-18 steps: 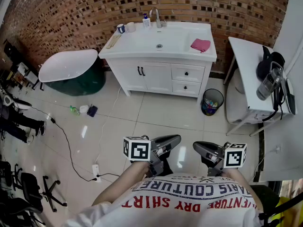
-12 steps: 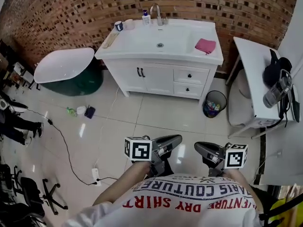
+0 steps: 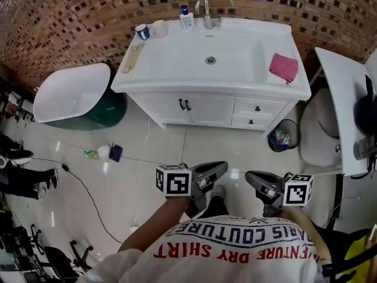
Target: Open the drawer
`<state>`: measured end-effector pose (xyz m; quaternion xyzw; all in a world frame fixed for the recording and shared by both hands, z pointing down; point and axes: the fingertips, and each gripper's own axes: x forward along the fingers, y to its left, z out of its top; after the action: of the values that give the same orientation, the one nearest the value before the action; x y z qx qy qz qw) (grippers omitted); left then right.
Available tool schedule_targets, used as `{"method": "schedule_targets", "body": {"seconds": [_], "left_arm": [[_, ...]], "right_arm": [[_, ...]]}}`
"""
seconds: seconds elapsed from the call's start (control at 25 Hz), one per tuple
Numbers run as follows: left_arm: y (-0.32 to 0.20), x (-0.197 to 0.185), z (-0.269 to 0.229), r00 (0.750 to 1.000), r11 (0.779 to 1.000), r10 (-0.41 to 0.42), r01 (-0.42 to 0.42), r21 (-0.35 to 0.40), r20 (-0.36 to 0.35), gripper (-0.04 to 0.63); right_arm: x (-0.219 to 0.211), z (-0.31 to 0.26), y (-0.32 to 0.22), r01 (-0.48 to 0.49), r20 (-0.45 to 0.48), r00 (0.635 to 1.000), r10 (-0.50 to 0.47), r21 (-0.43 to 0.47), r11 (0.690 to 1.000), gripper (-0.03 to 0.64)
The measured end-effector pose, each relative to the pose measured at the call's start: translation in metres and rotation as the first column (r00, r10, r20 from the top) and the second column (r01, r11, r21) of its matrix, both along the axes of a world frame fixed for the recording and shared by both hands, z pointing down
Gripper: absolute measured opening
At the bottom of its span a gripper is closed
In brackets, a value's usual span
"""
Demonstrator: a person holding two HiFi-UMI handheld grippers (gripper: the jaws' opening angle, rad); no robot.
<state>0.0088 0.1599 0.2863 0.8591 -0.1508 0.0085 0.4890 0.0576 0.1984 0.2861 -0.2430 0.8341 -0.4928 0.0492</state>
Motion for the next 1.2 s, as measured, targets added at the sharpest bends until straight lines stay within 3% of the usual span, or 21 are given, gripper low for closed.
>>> {"method": "schedule_targets", "body": {"seconds": [0.12, 0.28, 0.56, 0.72, 0.88, 0.96, 1.04, 1.2], "left_arm": [[-0.054, -0.015, 0.002, 1.000, 1.000, 0.014, -0.014, -0.025, 0.017, -0.015], [-0.104, -0.007, 0.010, 0.999, 0.997, 0.026, -0.024, -0.067, 0.020, -0.015], [-0.114, 0.015, 0.021, 1.000, 0.994, 0.021, -0.019, -0.109, 0.014, -0.015], [-0.112, 0.022, 0.033, 0.999, 0.991, -0.018, 0.022, -0.131, 0.029, -0.015], [-0.113, 0.016, 0.049, 0.995, 0.983, -0.075, 0.085, -0.162, 0.064, -0.015], [-0.113, 0.013, 0.056, 0.994, 0.977, -0.095, 0.105, -0.183, 0.063, -0.015], [-0.112, 0.010, 0.062, 0.993, 0.973, -0.105, 0.116, -0.202, 0.062, -0.015], [-0.117, 0.002, 0.072, 0.987, 0.961, -0.145, 0.157, -0.226, 0.071, -0.015]], "right_arm": [[-0.013, -0.002, -0.055, -0.016, -0.002, 1.000, 0.016, -0.015, 1.000, 0.006], [-0.002, 0.005, -0.109, -0.034, -0.012, 0.999, 0.034, -0.049, 0.998, 0.006], [0.024, 0.027, -0.135, -0.041, -0.026, 0.999, 0.039, -0.072, 0.997, 0.006], [0.060, 0.061, -0.165, -0.068, -0.140, 0.988, 0.061, -0.047, 0.997, 0.006], [0.097, 0.115, -0.207, -0.101, -0.322, 0.943, 0.081, -0.044, 0.994, 0.008], [0.114, 0.144, -0.231, -0.130, -0.394, 0.913, 0.103, -0.041, 0.991, 0.042], [0.129, 0.170, -0.254, -0.150, -0.475, 0.871, 0.122, -0.020, 0.989, 0.108], [0.149, 0.214, -0.299, -0.168, -0.617, 0.774, 0.140, 0.012, 0.986, 0.127]]}}
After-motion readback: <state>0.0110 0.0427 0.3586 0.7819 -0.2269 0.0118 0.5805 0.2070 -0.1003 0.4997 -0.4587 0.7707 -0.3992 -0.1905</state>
